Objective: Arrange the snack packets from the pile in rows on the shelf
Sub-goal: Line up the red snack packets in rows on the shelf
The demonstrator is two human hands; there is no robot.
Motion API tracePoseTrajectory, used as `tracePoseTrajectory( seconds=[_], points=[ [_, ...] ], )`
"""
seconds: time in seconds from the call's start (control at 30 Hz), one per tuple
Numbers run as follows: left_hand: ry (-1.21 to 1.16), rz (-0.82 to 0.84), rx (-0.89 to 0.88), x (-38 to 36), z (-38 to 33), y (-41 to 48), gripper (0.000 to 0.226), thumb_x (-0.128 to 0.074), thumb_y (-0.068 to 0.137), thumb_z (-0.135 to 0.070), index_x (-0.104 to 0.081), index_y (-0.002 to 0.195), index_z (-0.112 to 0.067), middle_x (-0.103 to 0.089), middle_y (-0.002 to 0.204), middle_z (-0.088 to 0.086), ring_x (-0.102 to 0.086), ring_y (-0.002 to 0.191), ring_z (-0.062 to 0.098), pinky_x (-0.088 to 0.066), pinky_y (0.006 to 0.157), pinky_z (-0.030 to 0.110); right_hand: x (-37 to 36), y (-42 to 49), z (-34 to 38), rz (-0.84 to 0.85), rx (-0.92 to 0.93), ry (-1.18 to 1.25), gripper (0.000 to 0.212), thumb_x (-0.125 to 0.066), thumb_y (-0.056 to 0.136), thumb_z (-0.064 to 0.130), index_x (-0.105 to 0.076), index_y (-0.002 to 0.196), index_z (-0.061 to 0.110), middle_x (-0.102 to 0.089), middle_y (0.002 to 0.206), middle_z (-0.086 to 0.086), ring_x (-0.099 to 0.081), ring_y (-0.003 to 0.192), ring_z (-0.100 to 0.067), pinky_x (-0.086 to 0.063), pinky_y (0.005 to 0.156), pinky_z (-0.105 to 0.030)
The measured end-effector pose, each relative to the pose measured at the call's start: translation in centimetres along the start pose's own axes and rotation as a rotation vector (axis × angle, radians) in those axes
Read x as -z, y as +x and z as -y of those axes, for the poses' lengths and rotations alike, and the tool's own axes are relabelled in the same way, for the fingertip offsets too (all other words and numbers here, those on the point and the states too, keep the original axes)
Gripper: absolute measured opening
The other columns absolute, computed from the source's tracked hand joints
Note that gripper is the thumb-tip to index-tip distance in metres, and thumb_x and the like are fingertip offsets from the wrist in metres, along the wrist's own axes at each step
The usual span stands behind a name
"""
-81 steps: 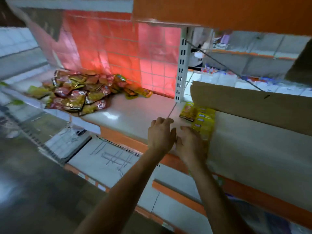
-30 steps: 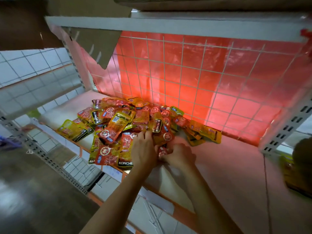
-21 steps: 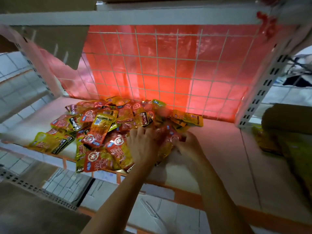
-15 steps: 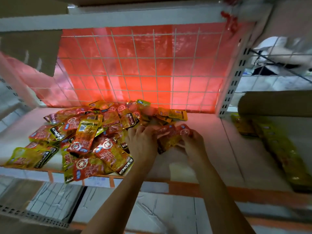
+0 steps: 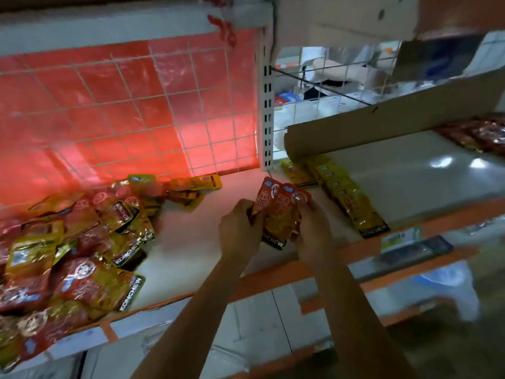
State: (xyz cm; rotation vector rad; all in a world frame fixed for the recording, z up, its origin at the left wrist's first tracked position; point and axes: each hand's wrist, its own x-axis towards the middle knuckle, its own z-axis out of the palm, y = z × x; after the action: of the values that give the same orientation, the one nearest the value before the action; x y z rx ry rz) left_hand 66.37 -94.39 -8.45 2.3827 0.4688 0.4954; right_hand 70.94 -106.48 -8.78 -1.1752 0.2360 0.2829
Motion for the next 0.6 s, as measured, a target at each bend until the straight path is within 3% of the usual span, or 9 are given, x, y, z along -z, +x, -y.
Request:
tracePoseTrajectory(
  seconds=[0.1, 0.17, 0.27, 0.33, 0.43, 0.5, 0.6],
  points=[
    [-0.079, 0.059, -0.022, -2.2, -2.6, -0.2, 0.023, -0.059, 0.093, -0.032, -0.061, 0.108, -0.015, -0.07, 0.095, 0.002, -0.062, 0.08, 0.017, -0.035, 0.06, 0.019, 2.8, 0.3, 1.2, -0.028, 0.038, 0.009, 0.034, -0.06, 0.092, 0.024, -0.056, 0.125, 0.018, -0.069, 0.104, -0.005, -0.069, 0.092, -0.02, -0.058, 0.072, -0.036],
    [-0.189, 0.077, -0.021, -3.7, -4.4, -0.4, 0.021, -0.061, 0.092, -0.029, -0.06, 0.111, -0.019, -0.07, 0.098, -0.001, -0.061, 0.079, 0.011, -0.04, 0.059, 0.012, 5.0, 0.5, 2.2, -0.027, 0.082, -0.02, 0.042, -0.066, 0.087, 0.012, -0.054, 0.128, 0.015, -0.068, 0.111, -0.009, -0.068, 0.098, -0.026, -0.056, 0.083, -0.046],
    [-0.303, 0.118, -0.022, -6.2, -7.3, -0.8, 0.027, -0.064, 0.09, -0.029, -0.058, 0.115, -0.021, -0.072, 0.103, -0.001, -0.066, 0.088, 0.014, -0.053, 0.075, 0.026, 8.4, 0.9, 4.2, -0.037, 0.116, -0.066, 0.045, -0.064, 0.083, -0.003, -0.056, 0.126, 0.008, -0.065, 0.116, -0.017, -0.064, 0.105, -0.035, -0.051, 0.092, -0.054],
    [-0.362, 0.137, -0.021, -8.3, -9.5, -1.1, 0.03, -0.066, 0.089, -0.028, -0.058, 0.117, -0.022, -0.071, 0.105, -0.001, -0.066, 0.092, 0.015, -0.052, 0.078, 0.028, 10.9, 1.2, 5.8, -0.09, 0.113, -0.093, 0.043, -0.064, 0.082, -0.004, -0.057, 0.123, 0.003, -0.065, 0.114, -0.021, -0.063, 0.104, -0.038, -0.05, 0.093, -0.056],
    [-0.394, 0.158, -0.001, -11.3, -13.0, -1.6, 0.023, -0.066, 0.089, -0.023, -0.057, 0.11, -0.022, -0.069, 0.098, -0.004, -0.065, 0.092, 0.016, -0.043, 0.071, 0.023, 14.6, 1.4, 8.2, -0.145, 0.166, -0.148, 0.041, -0.067, 0.081, -0.001, -0.057, 0.121, 0.003, -0.066, 0.112, -0.018, -0.065, 0.101, -0.035, -0.054, 0.089, -0.049],
    [-0.408, 0.178, -0.005, -13.4, -15.3, -2.0, 0.019, -0.065, 0.089, -0.02, -0.055, 0.105, -0.022, -0.068, 0.093, -0.005, -0.066, 0.09, 0.018, -0.046, 0.069, 0.026, 17.2, 1.3, 9.9, -0.163, 0.229, -0.222, 0.038, -0.068, 0.082, 0.0, -0.059, 0.119, 0.003, -0.068, 0.109, -0.017, -0.066, 0.099, -0.033, -0.055, 0.086, -0.045],
    [-0.423, 0.221, -0.023, -16.5, -18.8, -2.8, 0.022, -0.063, 0.089, -0.018, -0.055, 0.11, -0.017, -0.07, 0.101, 0.002, -0.066, 0.091, 0.018, -0.054, 0.076, 0.031, 21.5, 1.5, 12.0, -0.183, 0.27, -0.238, 0.033, -0.068, 0.08, -0.002, -0.062, 0.112, 0.002, -0.069, 0.103, -0.018, -0.067, 0.094, -0.034, -0.055, 0.083, -0.044]
  ],
)
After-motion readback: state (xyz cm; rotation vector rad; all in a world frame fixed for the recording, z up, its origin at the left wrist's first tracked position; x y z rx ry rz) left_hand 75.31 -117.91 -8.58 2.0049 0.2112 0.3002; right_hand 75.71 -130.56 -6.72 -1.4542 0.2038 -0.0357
